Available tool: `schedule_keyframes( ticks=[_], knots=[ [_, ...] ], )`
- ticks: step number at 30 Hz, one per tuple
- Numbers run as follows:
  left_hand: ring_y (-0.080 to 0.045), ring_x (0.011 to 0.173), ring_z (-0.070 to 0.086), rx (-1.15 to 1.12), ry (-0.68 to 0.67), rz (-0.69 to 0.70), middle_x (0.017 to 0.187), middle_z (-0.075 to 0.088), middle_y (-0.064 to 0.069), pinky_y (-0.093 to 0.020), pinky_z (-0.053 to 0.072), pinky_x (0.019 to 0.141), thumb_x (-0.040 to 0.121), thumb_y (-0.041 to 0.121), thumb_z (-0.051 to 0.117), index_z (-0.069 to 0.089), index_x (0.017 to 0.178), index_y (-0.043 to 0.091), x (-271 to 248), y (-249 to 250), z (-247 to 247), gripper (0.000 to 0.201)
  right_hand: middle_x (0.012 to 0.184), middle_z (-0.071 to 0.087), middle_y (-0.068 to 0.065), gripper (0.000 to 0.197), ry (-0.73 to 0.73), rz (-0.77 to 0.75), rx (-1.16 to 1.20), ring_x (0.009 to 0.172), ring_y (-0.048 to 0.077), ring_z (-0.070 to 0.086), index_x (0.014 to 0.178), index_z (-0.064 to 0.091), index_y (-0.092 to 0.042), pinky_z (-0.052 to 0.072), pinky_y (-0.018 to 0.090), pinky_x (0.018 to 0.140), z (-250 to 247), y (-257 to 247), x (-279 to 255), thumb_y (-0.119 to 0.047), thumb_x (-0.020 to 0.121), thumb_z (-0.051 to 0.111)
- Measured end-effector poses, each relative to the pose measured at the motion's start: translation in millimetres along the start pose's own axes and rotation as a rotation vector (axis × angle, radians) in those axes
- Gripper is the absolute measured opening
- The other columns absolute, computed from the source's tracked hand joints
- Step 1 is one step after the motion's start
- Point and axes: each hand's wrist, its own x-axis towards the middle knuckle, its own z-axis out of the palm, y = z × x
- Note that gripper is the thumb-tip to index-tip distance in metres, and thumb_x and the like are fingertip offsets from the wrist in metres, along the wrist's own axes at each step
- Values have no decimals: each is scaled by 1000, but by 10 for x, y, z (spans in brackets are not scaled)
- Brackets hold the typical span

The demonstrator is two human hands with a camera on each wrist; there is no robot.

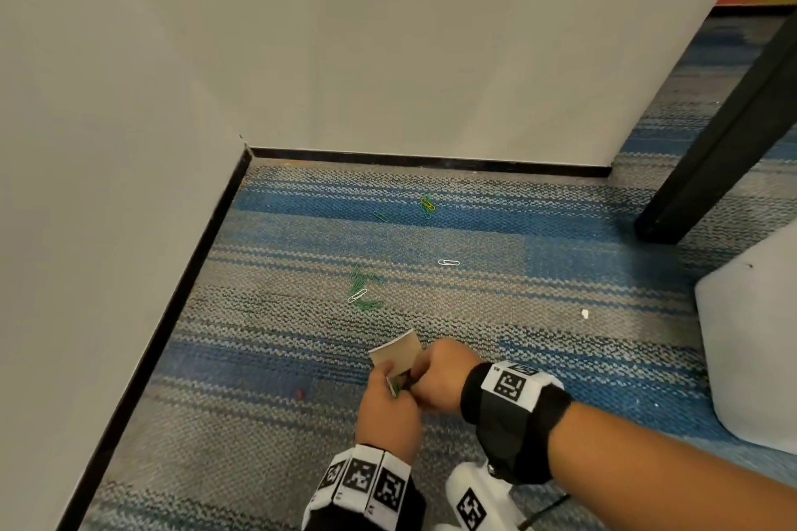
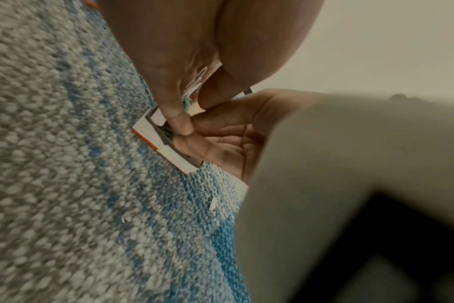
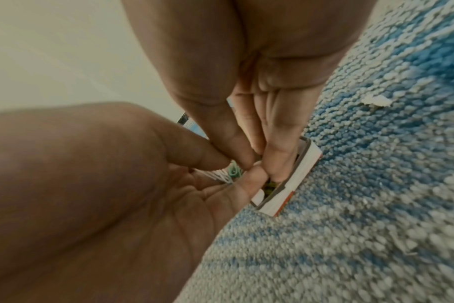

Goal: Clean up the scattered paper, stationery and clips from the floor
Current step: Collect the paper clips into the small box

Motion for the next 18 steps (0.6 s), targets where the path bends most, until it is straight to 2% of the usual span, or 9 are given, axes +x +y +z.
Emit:
schedule_keyframes(
  ticks=[4, 6, 8, 9, 11, 13, 15, 17, 18],
  knots=[
    [-34, 106, 59, 106, 0, -2, 118, 60, -18, -46, 48, 94, 79, -6, 41, 45, 128, 12, -87, 37, -13, 52, 75, 64, 2, 20, -35, -22, 24, 79, 18, 63, 86, 73, -14, 50, 26, 70, -9, 36, -17, -13, 66, 68],
    [-29, 108, 55, 174, -7, 29, 125, 51, -14, -40, 43, 100, 80, -5, 44, 45, 129, 10, -134, 70, -29, 51, 79, 64, -1, 27, -38, -37, 59, 81, 16, 63, 95, 72, -15, 53, 27, 76, -8, 66, -35, -11, 68, 70],
    [-23, 102, 47, 221, 4, 51, 128, 39, -12, -30, 38, 101, 80, -8, 47, 44, 129, 10, -179, 108, -46, 52, 89, 66, 0, 36, -42, -43, 107, 89, 17, 64, 106, 69, -13, 55, 28, 79, 8, 96, -46, -9, 70, 72],
    [-23, 102, 46, 219, 7, 64, 129, 37, -12, -31, 38, 102, 79, -10, 48, 42, 130, 10, -178, 114, -49, 55, 94, 67, 1, 38, -40, -44, 127, 91, 18, 65, 109, 68, -12, 55, 28, 79, 18, 104, -55, -8, 71, 71],
    [-25, 110, 48, 205, 9, 90, 130, 41, -14, -38, 40, 102, 78, -11, 47, 38, 132, 9, -187, 136, -50, 59, 97, 71, 6, 37, -34, -47, 158, 90, 22, 68, 105, 70, -12, 57, 37, 80, 40, 106, -56, -5, 69, 66],
    [-22, 107, 51, 209, -3, 120, 125, 51, -10, -32, 43, 94, 81, -10, 43, 37, 132, 13, -204, 143, -41, 57, 91, 73, 10, 33, -32, -56, 167, 85, 25, 69, 96, 72, -12, 58, 43, 77, 57, 105, -54, -5, 66, 59],
    [-16, 93, 54, 226, -2, 180, 108, 59, -1, -21, 41, 80, 85, -8, 40, 42, 126, 21, -242, 161, -35, 51, 88, 73, 9, 31, -28, -68, 186, 82, 25, 70, 88, 72, -16, 59, 43, 75, 47, 104, -52, -6, 65, 54],
    [-12, 86, 52, 274, 23, 245, 97, 60, 2, -19, 39, 76, 86, -6, 40, 48, 125, 24, -261, 167, -45, 50, 88, 73, 8, 32, -25, -83, 200, 80, 24, 70, 87, 72, -22, 59, 42, 74, 51, 112, -40, -6, 65, 55],
    [-11, 84, 51, 302, 32, 260, 98, 61, 1, -18, 38, 76, 86, -6, 41, 50, 125, 24, -259, 170, -52, 50, 87, 74, 8, 31, -22, -89, 201, 79, 24, 71, 87, 72, -21, 60, 42, 73, 50, 112, -45, -6, 66, 56]
  ],
)
